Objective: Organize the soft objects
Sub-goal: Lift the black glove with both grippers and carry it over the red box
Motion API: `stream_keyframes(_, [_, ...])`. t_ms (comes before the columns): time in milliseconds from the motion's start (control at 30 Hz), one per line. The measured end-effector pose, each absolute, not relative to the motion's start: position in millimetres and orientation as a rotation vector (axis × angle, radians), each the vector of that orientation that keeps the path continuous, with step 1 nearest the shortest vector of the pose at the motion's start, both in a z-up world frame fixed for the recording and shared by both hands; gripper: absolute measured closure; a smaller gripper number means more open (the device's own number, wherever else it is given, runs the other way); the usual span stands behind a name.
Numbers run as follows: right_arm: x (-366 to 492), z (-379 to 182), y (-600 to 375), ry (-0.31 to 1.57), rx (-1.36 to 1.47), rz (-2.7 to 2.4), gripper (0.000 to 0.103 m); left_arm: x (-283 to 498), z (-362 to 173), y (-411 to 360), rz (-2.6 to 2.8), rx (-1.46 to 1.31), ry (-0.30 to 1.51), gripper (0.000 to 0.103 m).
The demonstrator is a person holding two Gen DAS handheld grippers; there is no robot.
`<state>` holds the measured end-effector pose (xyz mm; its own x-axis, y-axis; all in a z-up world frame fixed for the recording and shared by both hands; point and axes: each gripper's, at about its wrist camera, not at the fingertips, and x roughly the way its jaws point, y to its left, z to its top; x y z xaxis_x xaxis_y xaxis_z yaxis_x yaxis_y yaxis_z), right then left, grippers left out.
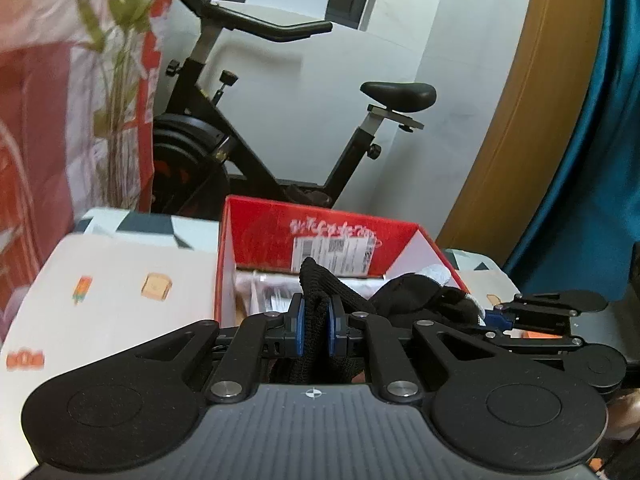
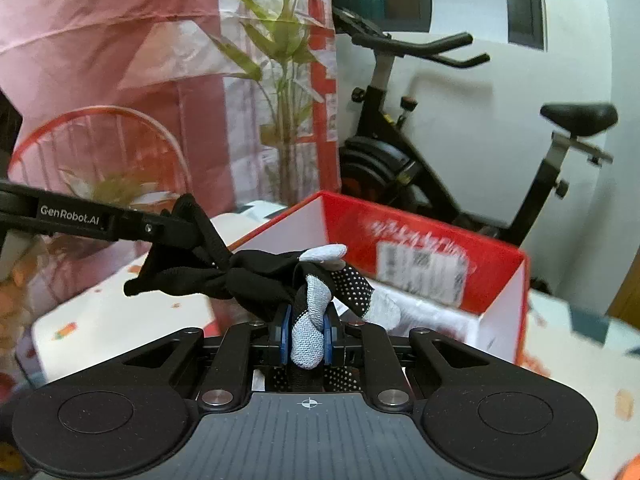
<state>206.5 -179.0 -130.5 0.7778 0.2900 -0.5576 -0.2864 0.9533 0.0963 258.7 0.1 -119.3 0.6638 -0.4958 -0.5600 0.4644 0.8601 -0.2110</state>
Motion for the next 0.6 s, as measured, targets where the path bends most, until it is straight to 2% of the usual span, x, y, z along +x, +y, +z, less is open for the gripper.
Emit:
stream_keyframes(367, [312, -135, -194, 0.681, -0.058, 0.253, 0.089, 350, -132, -34, -0.496, -0.006, 0.672, 0.091])
stream_keyframes(600, [382, -167, -211, 0.785, 0.062, 0.173, 0.089, 402, -157, -54, -0.470, 0.039, 0.725, 0.090])
